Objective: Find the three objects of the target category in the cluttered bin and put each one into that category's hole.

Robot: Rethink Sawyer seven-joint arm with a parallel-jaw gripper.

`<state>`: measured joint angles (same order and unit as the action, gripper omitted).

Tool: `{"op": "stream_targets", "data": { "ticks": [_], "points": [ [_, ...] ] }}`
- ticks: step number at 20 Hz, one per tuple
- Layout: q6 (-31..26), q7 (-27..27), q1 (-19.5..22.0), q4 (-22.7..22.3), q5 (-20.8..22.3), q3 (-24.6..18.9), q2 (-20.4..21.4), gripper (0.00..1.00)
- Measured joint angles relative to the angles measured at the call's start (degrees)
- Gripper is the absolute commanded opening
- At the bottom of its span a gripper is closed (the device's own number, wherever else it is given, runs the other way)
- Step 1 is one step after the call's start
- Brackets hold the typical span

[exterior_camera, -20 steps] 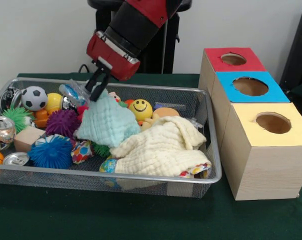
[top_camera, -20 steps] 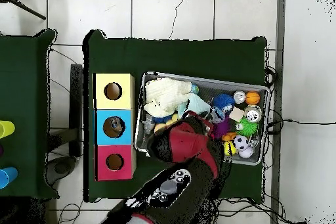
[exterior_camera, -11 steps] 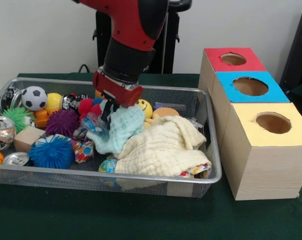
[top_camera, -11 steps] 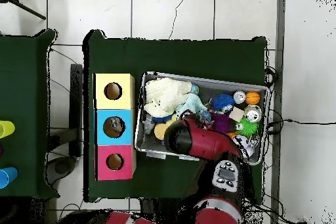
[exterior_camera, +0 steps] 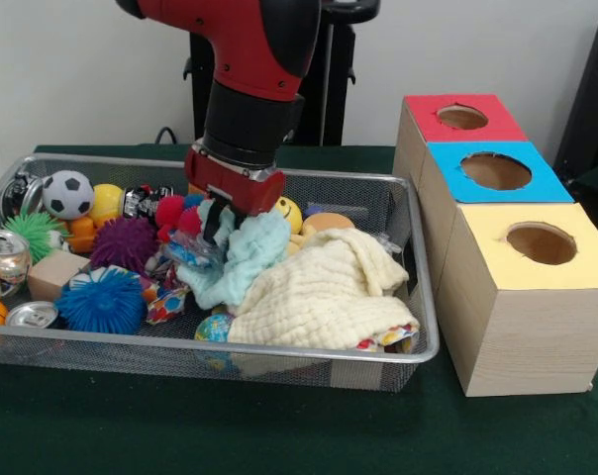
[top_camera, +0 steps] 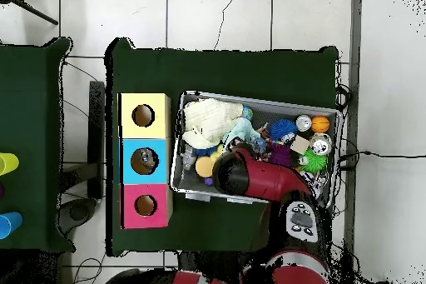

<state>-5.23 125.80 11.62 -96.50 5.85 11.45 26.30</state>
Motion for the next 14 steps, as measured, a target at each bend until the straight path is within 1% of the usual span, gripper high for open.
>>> {"op": "stream_targets", "data": {
  "ticks": [5,8,14],
  "points": [
    [0.0,0.0,-3.3,0.0,1.5,0.8,0.0,1.0],
    [0.0,0.0,-6.4,0.0,1.8,2.6,-0.1,1.0],
    [0.0,0.0,-9.7,0.0,1.8,5.3,-0.1,1.0]
  ]
}}
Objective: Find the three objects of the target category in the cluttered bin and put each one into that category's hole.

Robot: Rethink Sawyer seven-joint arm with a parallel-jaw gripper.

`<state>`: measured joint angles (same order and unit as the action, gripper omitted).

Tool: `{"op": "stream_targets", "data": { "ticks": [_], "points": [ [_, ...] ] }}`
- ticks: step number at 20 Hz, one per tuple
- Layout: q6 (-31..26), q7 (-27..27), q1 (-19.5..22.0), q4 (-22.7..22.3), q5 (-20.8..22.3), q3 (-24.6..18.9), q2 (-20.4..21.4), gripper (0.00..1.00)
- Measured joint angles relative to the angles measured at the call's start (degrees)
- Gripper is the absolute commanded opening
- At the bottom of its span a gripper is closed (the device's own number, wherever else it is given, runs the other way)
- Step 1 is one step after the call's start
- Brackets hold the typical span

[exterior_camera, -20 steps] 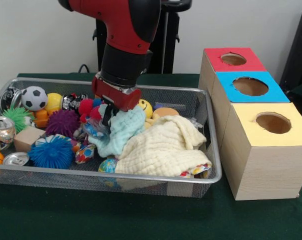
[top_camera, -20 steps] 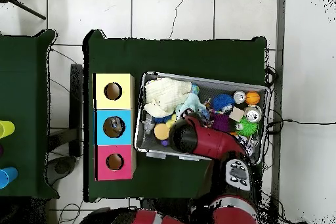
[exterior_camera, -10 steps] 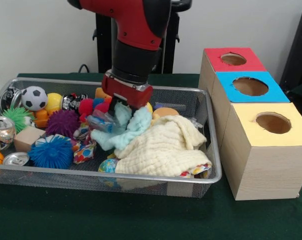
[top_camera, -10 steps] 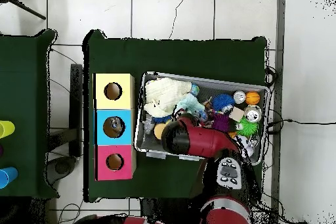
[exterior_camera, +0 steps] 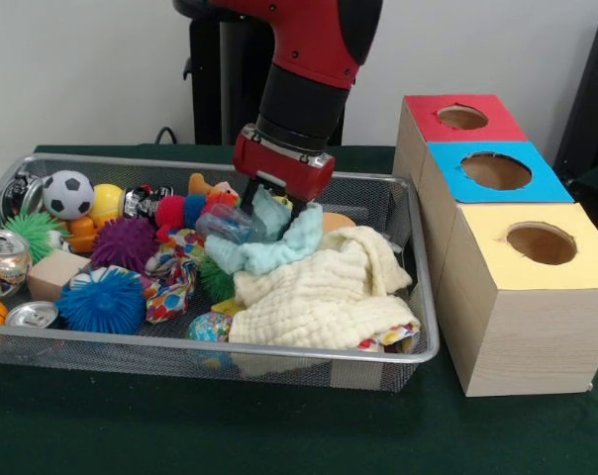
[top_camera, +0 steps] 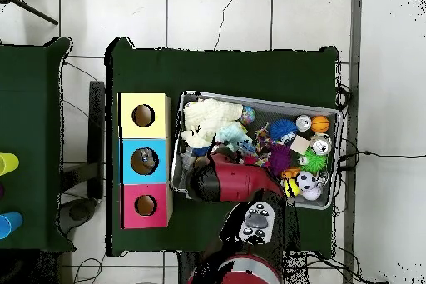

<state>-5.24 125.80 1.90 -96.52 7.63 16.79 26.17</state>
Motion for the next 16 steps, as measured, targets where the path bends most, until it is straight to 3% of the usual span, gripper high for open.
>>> {"op": "stream_targets", "data": {
  "ticks": [5,16],
  "points": [
    [0.0,0.0,-2.9,0.0,0.0,2.9,-0.9,1.0],
    [0.1,0.0,-13.1,3.0,-1.2,16.1,-8.7,1.0]
  ]
}}
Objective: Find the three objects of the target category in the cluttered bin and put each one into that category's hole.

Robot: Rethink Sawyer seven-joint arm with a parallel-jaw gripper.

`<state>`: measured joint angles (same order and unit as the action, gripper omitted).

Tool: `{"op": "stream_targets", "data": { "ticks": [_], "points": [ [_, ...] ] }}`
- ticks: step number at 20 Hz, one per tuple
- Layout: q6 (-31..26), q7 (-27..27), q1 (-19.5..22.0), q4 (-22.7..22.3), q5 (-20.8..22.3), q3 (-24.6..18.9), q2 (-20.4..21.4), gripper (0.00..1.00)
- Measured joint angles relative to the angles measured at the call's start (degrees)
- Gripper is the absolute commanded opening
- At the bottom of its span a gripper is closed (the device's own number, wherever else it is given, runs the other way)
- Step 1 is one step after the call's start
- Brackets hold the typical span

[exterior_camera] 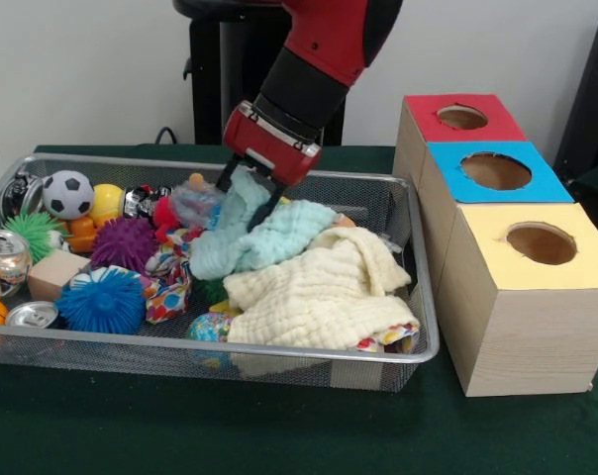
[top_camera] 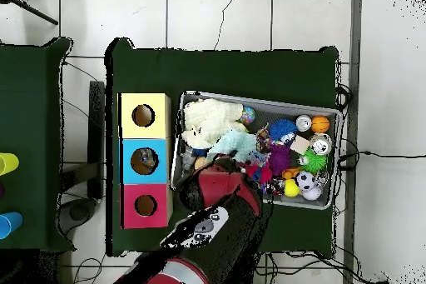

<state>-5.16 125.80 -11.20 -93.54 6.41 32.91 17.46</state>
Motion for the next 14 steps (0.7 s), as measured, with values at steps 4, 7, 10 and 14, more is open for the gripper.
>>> {"op": "stream_targets", "data": {
  "ticks": [4,7,10,14],
  "points": [
    [1.1,0.0,-0.5,0.6,-1.4,3.3,-2.8,1.0],
    [2.0,0.0,-0.5,0.6,-1.9,5.4,-4.6,1.0],
    [3.2,0.0,-1.1,0.6,-2.6,8.8,-7.2,1.0],
    [4.5,0.0,-1.3,0.6,-3.2,10.7,-8.9,1.0]
  ]
}}
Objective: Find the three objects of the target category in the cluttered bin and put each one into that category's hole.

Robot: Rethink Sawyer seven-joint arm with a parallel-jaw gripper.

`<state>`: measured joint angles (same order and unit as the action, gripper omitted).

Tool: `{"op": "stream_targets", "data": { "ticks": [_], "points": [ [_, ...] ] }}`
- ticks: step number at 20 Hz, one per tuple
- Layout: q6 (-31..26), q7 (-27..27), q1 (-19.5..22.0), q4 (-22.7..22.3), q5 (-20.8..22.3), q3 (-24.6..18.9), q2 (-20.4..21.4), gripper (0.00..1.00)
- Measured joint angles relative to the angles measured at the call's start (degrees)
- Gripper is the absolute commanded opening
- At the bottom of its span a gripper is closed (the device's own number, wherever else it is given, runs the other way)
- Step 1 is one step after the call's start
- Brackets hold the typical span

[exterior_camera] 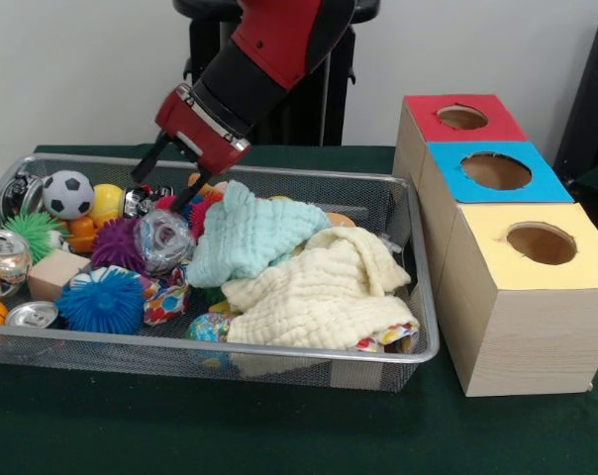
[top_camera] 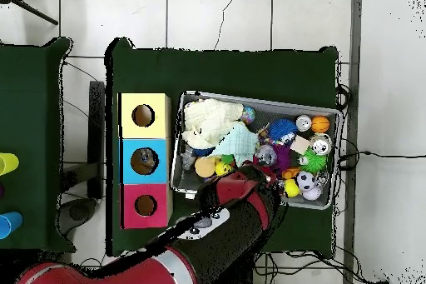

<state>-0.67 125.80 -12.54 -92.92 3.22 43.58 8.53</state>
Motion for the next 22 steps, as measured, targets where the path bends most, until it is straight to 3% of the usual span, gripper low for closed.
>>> {"op": "stream_targets", "data": {
  "ticks": [3,8,16,22],
  "points": [
    [1.0,0.0,1.9,0.0,0.0,-1.0,0.4,1.0],
    [1.3,0.0,9.2,-0.1,0.1,-5.6,2.3,1.0],
    [1.6,0.0,22.8,-1.9,4.1,-19.2,7.0,1.0],
    [1.6,0.0,28.4,-3.0,6.4,-26.1,10.7,1.0]
  ]
}}
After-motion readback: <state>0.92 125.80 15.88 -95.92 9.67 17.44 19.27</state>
